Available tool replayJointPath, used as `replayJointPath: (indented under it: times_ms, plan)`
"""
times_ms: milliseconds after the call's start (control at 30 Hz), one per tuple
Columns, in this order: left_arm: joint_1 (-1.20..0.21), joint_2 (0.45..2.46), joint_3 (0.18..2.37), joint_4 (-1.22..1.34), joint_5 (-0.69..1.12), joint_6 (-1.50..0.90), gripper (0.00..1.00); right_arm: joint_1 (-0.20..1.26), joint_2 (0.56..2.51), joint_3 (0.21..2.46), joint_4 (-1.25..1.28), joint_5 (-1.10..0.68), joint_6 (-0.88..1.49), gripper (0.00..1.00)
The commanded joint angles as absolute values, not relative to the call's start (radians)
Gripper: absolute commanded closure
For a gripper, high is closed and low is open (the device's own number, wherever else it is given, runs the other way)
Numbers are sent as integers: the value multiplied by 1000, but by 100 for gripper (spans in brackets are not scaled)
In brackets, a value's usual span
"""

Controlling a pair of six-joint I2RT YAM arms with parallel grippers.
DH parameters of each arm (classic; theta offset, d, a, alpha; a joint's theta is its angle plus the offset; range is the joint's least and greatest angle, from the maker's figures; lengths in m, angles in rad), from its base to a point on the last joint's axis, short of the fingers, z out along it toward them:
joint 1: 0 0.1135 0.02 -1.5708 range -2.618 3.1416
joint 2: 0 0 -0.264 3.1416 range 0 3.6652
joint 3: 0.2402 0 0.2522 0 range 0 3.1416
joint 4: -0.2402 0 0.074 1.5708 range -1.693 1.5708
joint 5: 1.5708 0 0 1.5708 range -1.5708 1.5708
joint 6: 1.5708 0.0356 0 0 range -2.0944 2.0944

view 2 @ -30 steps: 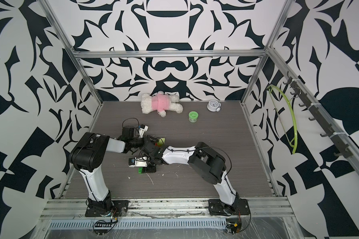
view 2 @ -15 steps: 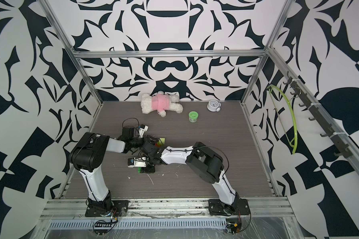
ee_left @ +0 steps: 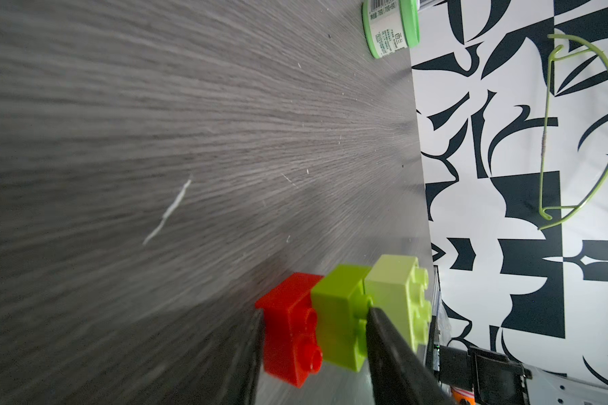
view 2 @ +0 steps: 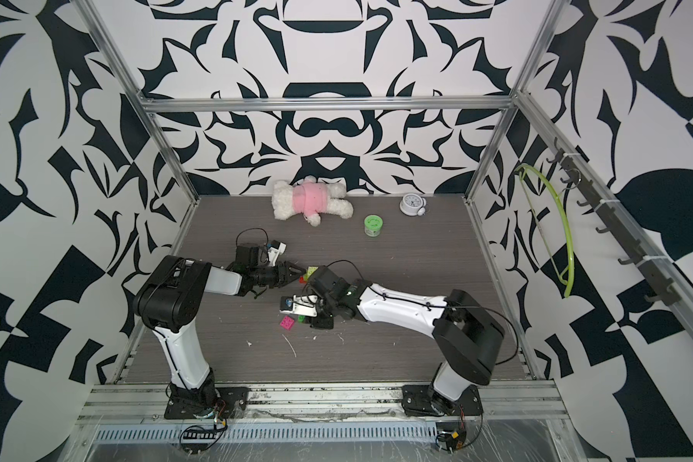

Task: Assemble the letter y with lego
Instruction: Pick up the lego brick from the center of the board, then place the lego brick at the center of the board, then pick up the lego brick from the center of the board.

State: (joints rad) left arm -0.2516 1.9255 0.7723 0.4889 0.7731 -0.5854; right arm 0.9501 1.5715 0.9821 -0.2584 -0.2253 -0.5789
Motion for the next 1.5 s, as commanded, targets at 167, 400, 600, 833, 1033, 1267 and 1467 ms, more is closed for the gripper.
replayJointPath:
  times_ms: [167,400,600,833,1033,1267,1467]
  plan:
    - [-252,2006,724,240,614,-561,49,928,1503,848,-400,-82,-550,67]
    - [-252,2003,723,236,611,-561,49,922,1552,863,-433,-82,-554,64]
    - [-252,2003,726,236,611,-560,49,923,1549,906,-495,-79,-538,48]
    - [-252,2005,726,235,613,-559,49,925,1568,1011,-604,-59,-514,47]
    - [-252,2003,727,235,614,-560,49,925,1605,1056,-630,-78,-595,46]
    - [-252,2003,727,234,614,-558,49,926,1653,1084,-658,-112,-623,47]
    - [-252,2005,729,233,612,-558,49,926,1676,1092,-667,-126,-626,49]
